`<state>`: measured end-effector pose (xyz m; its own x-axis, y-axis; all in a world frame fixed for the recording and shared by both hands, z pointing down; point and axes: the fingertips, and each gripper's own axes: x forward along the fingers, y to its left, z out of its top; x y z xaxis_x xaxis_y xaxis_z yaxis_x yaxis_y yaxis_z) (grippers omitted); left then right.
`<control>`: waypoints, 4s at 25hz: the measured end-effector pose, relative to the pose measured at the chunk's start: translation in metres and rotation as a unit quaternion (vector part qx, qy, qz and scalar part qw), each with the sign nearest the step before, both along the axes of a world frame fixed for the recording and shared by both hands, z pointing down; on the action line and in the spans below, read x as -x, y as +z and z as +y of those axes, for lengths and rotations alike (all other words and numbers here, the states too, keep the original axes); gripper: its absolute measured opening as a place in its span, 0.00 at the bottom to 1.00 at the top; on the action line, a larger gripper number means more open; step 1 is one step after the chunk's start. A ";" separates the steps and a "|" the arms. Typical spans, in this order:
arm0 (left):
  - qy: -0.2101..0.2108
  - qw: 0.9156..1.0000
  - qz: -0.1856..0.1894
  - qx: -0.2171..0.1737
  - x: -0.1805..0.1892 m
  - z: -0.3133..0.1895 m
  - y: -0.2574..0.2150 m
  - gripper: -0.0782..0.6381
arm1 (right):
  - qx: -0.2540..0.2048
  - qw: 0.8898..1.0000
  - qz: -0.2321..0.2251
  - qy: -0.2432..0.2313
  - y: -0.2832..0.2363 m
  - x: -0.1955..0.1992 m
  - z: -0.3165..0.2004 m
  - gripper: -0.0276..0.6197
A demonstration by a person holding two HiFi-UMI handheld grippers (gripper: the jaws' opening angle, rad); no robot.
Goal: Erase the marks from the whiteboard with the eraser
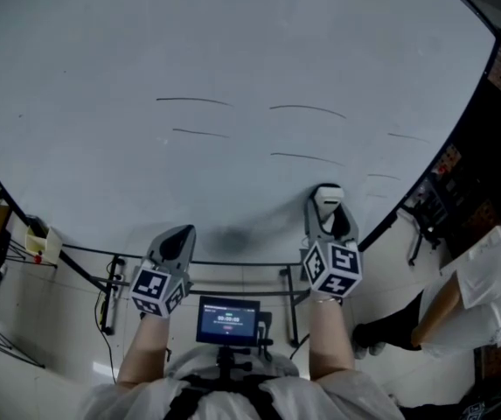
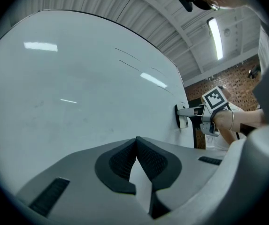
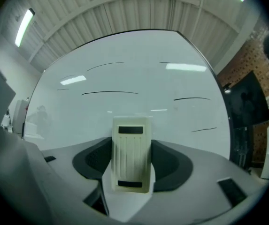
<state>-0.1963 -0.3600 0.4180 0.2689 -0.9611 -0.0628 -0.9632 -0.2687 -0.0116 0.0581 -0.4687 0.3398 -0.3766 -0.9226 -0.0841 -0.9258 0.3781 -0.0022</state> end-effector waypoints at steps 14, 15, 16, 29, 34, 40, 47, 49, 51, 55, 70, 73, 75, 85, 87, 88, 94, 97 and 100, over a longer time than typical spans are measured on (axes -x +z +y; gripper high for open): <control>0.025 1.000 -0.006 -0.018 -0.010 0.009 -0.011 0.12 | -0.019 0.998 0.018 -0.057 0.006 0.031 0.047 0.46; 0.026 0.999 -0.005 -0.019 -0.010 0.011 -0.010 0.12 | -0.013 0.998 0.023 -0.063 0.015 0.036 0.052 0.46; 0.027 0.999 -0.004 -0.018 -0.010 0.013 -0.009 0.12 | -0.002 0.997 0.026 -0.068 0.025 0.040 0.057 0.46; 0.060 0.998 0.014 0.004 -0.008 0.056 0.021 0.12 | 0.088 0.993 0.040 -0.067 0.105 0.057 0.111 0.46; 0.072 0.997 0.026 0.023 -0.011 0.071 0.039 0.12 | 0.096 0.992 0.049 -0.064 0.115 0.057 0.132 0.46; 0.060 0.998 0.031 0.017 -0.019 0.094 0.038 0.12 | 0.097 0.991 0.052 -0.072 0.120 0.050 0.157 0.46; 0.055 0.998 0.022 0.018 -0.062 0.141 0.038 0.12 | 0.097 0.990 0.049 -0.090 0.122 0.017 0.205 0.46; 0.052 0.998 0.021 0.021 -0.079 0.157 0.038 0.12 | 0.099 0.989 0.048 -0.096 0.123 0.003 0.221 0.46; 0.048 0.998 0.021 0.024 -0.095 0.176 0.038 0.12 | 0.101 0.988 0.048 -0.102 0.123 -0.011 0.240 0.46; 0.042 0.998 0.028 0.031 -0.129 0.215 0.045 0.12 | 0.106 0.986 0.052 -0.116 0.129 -0.039 0.282 0.46; 0.044 0.998 0.027 0.030 -0.187 0.261 0.037 0.12 | 0.106 0.984 0.034 -0.138 0.130 -0.089 0.332 0.46; 0.050 0.998 0.025 0.027 -0.186 0.253 0.032 0.12 | 0.102 0.986 0.031 -0.131 0.125 -0.089 0.326 0.46; 0.052 0.998 0.026 0.024 -0.182 0.250 0.027 0.12 | 0.100 0.986 0.029 -0.127 0.121 -0.088 0.323 0.46; 0.055 0.998 0.032 0.003 -0.152 0.243 0.011 0.12 | 0.089 0.988 0.034 -0.124 0.108 -0.060 0.317 0.46; 0.052 0.998 0.034 -0.002 -0.147 0.243 0.009 0.12 | 0.085 0.987 0.037 -0.127 0.106 -0.054 0.318 0.46; 0.052 0.998 0.034 -0.004 -0.146 0.242 0.008 0.12 | 0.084 0.987 0.040 -0.129 0.105 -0.052 0.319 0.46; 0.048 0.998 0.031 -0.001 -0.139 0.243 0.008 0.12 | 0.086 0.986 0.046 -0.136 0.106 -0.043 0.323 0.46; 0.047 0.999 0.027 -0.004 -0.137 0.244 0.003 0.12 | 0.082 0.985 0.049 -0.140 0.104 -0.040 0.324 0.46; 0.049 0.999 0.014 -0.003 -0.139 0.245 0.003 0.12 | 0.080 0.985 0.051 -0.142 0.104 -0.038 0.326 0.45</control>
<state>-0.0571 -0.1146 0.4206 0.3596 -0.9300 -0.0765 -0.9323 -0.3615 0.0128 0.0965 -0.1424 0.4441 -0.6211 -0.7765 0.1063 -0.7806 0.6250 0.0046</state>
